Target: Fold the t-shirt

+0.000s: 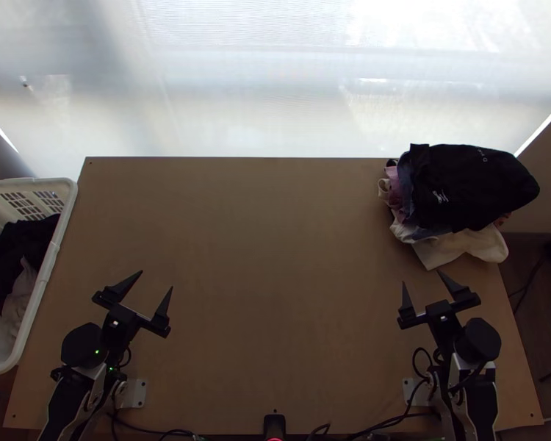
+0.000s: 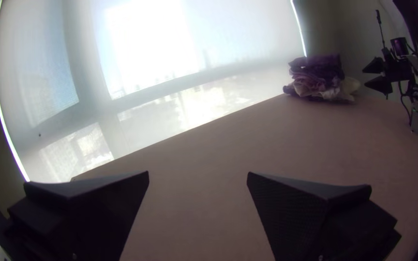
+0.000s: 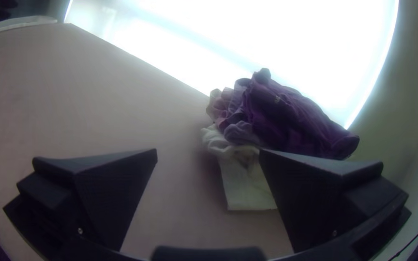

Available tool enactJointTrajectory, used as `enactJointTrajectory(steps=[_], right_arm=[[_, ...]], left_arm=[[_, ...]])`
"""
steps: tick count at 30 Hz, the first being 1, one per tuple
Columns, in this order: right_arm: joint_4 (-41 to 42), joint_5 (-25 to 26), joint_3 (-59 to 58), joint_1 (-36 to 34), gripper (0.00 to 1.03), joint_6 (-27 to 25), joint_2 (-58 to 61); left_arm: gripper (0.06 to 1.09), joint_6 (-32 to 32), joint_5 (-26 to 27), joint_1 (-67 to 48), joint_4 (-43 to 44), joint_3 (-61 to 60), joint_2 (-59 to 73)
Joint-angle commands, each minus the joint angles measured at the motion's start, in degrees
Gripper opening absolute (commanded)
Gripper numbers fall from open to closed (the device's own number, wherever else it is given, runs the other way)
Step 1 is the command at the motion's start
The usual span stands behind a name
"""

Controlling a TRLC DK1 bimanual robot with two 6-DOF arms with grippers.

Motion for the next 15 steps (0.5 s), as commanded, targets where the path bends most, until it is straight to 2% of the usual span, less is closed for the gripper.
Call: enactJointTrajectory(steps=[1,4,10,13,15], right_arm=[[-0.1,0.1,-0.1,-2.9,0.98,0.4,0.2],[0.0,0.1,-0.1,-3.5,0.98,0.5,0.1],[2.6,0.4,0.1,-4.2,0.98,0.6,0.1],[4.7,1.5,0.4,-3.5,0.98,3.0,0.0],[5.5,2.9,0.4,-2.1,0.98,3.0,0.0]], left_arm=[[1.04,-1.0,-0.4,-0.7,0.7,0.0,0.0],[1.04,-2.1,-2.4,0.0,0.3,-0.1,0.1],[1.04,-8.8,-4.4,3.5,2.4,0.0,0.1],[1.04,-9.5,-9.4,4.1,7.1,0.3,0.4],[1.04,-9.3,-16.2,4.0,12.6,0.3,2.4]])
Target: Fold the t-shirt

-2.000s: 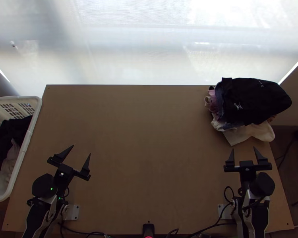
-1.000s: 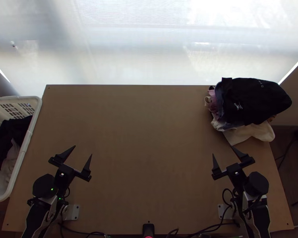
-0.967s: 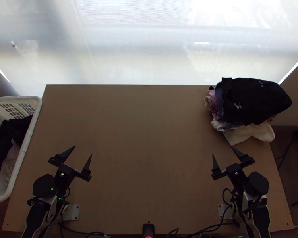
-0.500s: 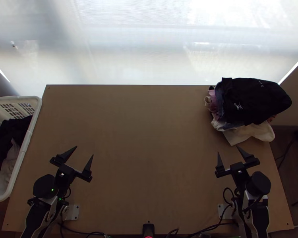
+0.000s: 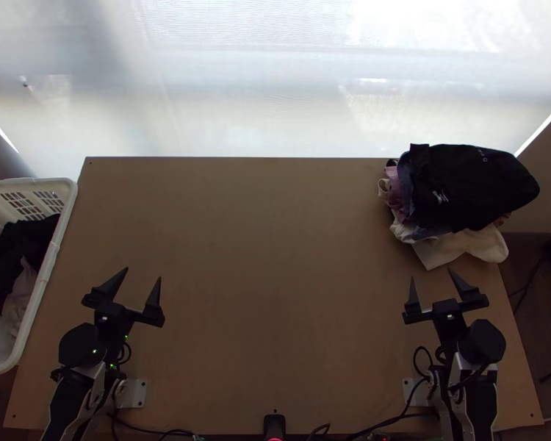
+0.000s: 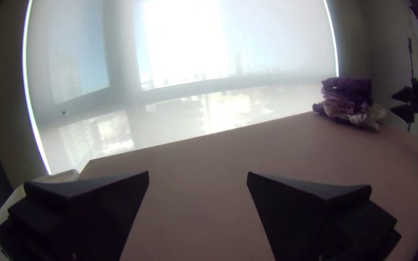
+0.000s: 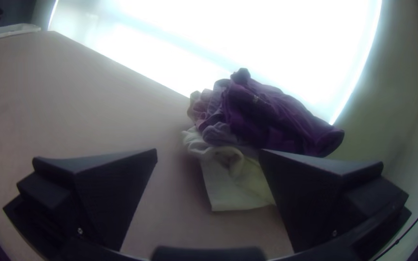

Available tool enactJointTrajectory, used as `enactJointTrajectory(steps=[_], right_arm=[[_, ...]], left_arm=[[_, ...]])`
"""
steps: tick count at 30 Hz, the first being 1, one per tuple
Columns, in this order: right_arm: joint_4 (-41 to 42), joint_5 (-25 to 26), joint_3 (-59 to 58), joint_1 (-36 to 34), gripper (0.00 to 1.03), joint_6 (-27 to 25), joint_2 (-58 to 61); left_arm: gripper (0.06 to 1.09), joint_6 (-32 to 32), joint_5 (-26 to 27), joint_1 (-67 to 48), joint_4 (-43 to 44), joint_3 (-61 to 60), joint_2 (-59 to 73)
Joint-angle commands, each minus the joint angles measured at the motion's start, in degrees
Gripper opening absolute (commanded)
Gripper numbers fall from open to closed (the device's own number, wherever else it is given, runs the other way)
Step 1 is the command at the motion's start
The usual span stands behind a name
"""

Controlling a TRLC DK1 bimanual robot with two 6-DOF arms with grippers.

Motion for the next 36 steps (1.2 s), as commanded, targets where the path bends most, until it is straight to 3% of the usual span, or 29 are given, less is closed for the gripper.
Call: enactJointTrajectory(steps=[1,5,11,13,18,22,26,30,36], right_arm=[[3.5,3.0,0.3,2.1,0.98,1.7,0.0],[5.2,6.0,1.1,3.1,0.98,1.0,0.0],[8.7,8.1,4.8,3.0,0.98,0.2,4.9],[10.6,8.8,5.9,3.0,0.98,0.7,8.6],[9.6,10.9,17.0,6.7,0.98,3.9,22.7],[3.0,12.6,30.2,8.1,0.98,4.8,33.4],[-9.3,12.7,47.0,10.0,0.98,9.5,42.2],[-20.1,13.6,62.7,13.1,0.98,13.2,49.9],[-34.4,13.6,81.4,12.7,0.98,18.1,60.1]], left_arm=[[1.04,-2.0,-13.2,1.3,11.0,1.1,4.3],[1.04,-2.3,-19.0,3.3,12.2,3.6,10.9],[1.04,-4.3,-19.0,9.9,10.8,10.8,14.3],[1.04,-7.2,-19.0,10.8,7.5,14.6,18.7],[1.04,-7.7,-18.2,12.2,-1.8,25.5,24.4],[1.04,-7.4,-17.4,25.8,-10.0,37.3,36.0],[1.04,-7.0,-7.8,43.9,-16.5,47.7,47.8],[1.01,-3.4,2.6,54.1,-21.6,55.2,58.6],[1.01,1.5,4.3,62.4,-20.5,59.9,75.2]])
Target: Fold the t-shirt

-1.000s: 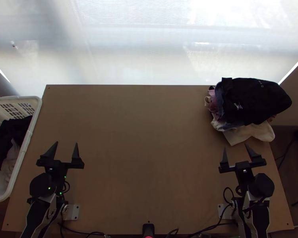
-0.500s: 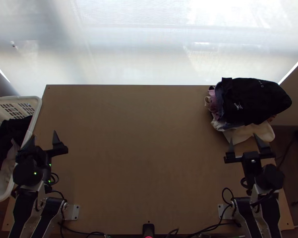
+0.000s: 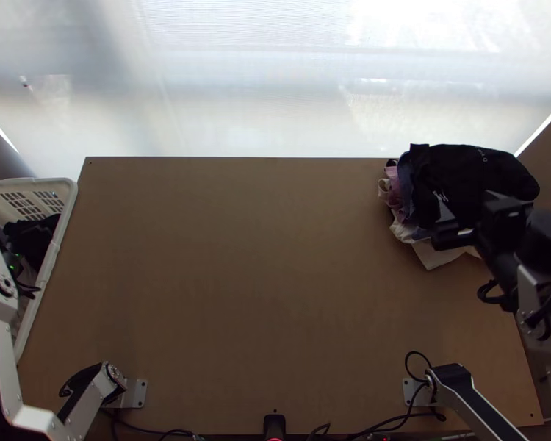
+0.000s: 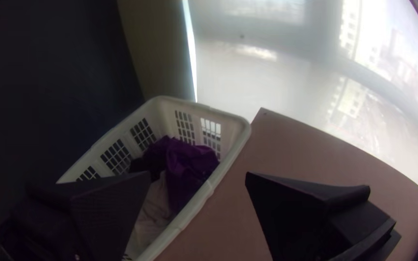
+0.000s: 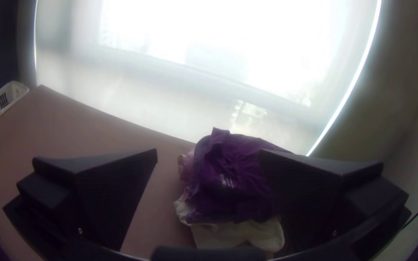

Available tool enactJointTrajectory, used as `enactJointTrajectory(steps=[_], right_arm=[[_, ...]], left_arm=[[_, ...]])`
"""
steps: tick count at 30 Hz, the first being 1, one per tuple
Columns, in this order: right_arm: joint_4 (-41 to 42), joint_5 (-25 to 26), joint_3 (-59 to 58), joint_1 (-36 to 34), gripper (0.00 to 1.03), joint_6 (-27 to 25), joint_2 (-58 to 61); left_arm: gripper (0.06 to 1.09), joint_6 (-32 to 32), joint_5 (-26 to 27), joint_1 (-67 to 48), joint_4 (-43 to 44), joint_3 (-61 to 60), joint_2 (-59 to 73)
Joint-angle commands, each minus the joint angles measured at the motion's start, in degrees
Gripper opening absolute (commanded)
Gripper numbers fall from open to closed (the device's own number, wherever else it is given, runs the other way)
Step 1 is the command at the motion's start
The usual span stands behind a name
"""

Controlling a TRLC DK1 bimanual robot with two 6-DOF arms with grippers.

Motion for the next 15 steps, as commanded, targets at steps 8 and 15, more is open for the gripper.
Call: enactJointTrajectory(steps=[8,15], right_arm=[[-20.4,0.5,28.8,0.0,0.98,4.2,15.4],[-22.1,0.5,31.9,0.2,0.98,4.1,17.3]], left_arm=[[1.01,15.3,8.0,17.6,-2.8,22.5,41.6],[1.01,18.7,8.0,18.0,-7.4,40.4,60.7]])
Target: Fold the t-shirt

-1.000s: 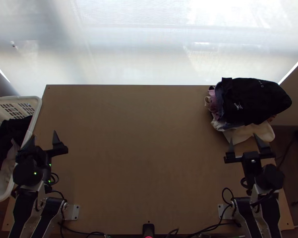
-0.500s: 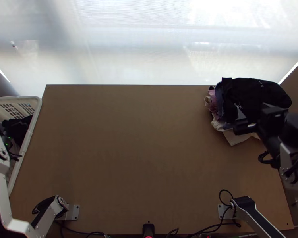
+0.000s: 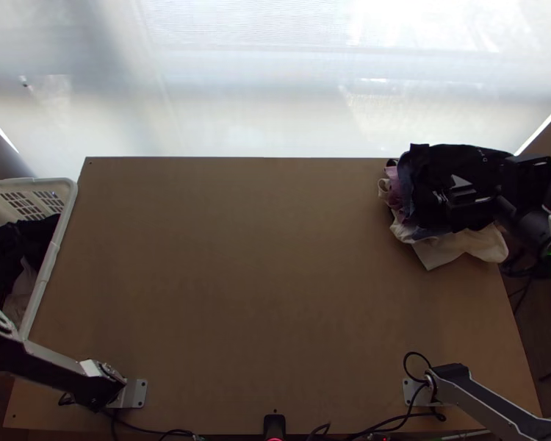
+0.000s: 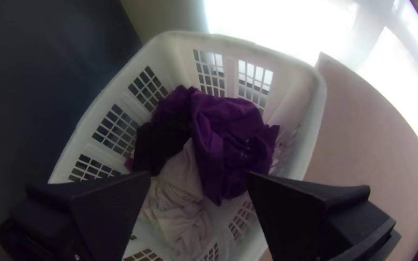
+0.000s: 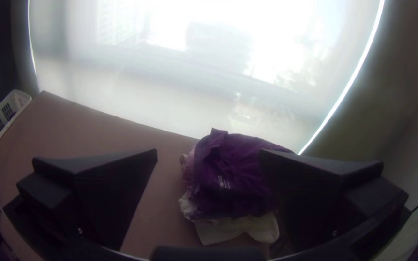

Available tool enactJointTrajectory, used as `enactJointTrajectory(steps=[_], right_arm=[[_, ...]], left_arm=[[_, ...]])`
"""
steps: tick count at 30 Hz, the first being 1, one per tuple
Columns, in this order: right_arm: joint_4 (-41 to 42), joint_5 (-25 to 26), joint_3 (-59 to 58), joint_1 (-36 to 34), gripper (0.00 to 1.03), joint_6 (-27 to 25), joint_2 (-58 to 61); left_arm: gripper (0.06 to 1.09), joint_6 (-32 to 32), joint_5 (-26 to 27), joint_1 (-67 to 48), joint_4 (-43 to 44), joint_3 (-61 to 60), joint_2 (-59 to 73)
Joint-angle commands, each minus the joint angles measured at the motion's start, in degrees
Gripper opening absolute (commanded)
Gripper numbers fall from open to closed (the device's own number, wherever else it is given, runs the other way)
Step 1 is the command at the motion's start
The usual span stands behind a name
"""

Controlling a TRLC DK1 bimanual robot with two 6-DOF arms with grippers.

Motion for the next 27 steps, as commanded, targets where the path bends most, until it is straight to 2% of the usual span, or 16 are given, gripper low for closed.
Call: enactJointTrajectory(steps=[1,6,10,15,18,20,21,22,23,24,27], right_arm=[[-2.4,0.0,4.7,0.1,0.98,0.2,2.6],[-3.8,0.0,4.4,0.2,0.98,0.1,3.0],[-3.9,0.0,2.8,2.0,0.98,-0.1,3.8],[-3.8,0.0,4.4,3.6,0.98,-0.1,6.0],[-3.8,0.1,5.8,3.6,0.98,-0.3,6.7],[-3.9,0.1,6.0,3.6,0.98,-0.4,6.8],[-3.9,0.1,6.0,3.6,0.98,-0.5,6.8],[-3.9,0.1,6.0,3.6,0.98,-0.5,6.8],[-3.9,0.1,6.1,3.6,0.98,-0.5,6.8],[-3.9,0.1,6.1,3.6,0.98,-0.5,6.8],[-3.9,0.1,6.2,3.7,0.98,-0.5,7.1]], left_arm=[[1.01,3.5,0.7,2.0,-5.2,18.2,21.0],[1.01,4.4,0.6,1.5,-7.3,27.8,31.6],[1.01,5.9,0.7,-0.3,-14.3,35.4,39.3],[1.00,5.9,0.7,-2.6,-14.2,39.4,44.6],[0.93,5.5,0.6,-4.1,-14.3,41.1,46.7],[0.79,5.0,0.3,-4.8,-14.3,42.6,48.4],[0.67,4.2,0.1,-5.0,-14.2,43.2,49.3],[0.51,2.9,0.0,-5.1,-14.2,44.3,50.2],[0.31,1.7,0.0,-5.1,-14.1,45.2,50.8],[0.23,1.0,0.0,-5.0,-14.1,45.9,51.1],[0.20,1.4,0.0,-4.8,-14.7,45.9,51.1]])
